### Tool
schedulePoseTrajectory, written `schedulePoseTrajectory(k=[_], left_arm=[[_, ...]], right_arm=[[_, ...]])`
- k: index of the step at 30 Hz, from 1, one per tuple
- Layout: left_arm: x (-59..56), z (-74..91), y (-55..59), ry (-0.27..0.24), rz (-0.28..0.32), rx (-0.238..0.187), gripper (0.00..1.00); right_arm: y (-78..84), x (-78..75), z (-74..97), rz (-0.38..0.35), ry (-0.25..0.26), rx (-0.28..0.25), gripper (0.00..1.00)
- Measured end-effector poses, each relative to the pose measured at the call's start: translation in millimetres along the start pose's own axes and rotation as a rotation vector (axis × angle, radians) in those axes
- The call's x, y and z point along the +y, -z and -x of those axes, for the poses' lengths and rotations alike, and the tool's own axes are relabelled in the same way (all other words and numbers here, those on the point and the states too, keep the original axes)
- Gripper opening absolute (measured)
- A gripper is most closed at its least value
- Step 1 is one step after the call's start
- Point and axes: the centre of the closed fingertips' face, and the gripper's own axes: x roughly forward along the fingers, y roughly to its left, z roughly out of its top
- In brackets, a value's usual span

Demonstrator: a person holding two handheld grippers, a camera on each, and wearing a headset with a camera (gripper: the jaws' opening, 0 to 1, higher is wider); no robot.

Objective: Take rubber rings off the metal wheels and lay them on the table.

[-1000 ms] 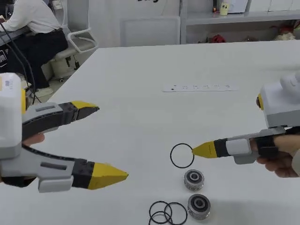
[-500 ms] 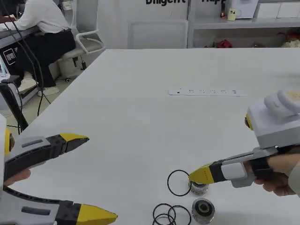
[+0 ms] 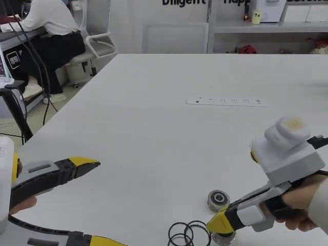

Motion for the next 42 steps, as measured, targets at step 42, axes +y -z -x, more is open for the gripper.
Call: schedulePoseTrajectory(k=[42], left_arm=[[-7.1, -2.8, 13.7, 0.012, 0.021, 0.019, 0.92]], right_arm=[[-27.0, -6.6, 25.3, 0.130, 0.106, -0.087, 0.10]])
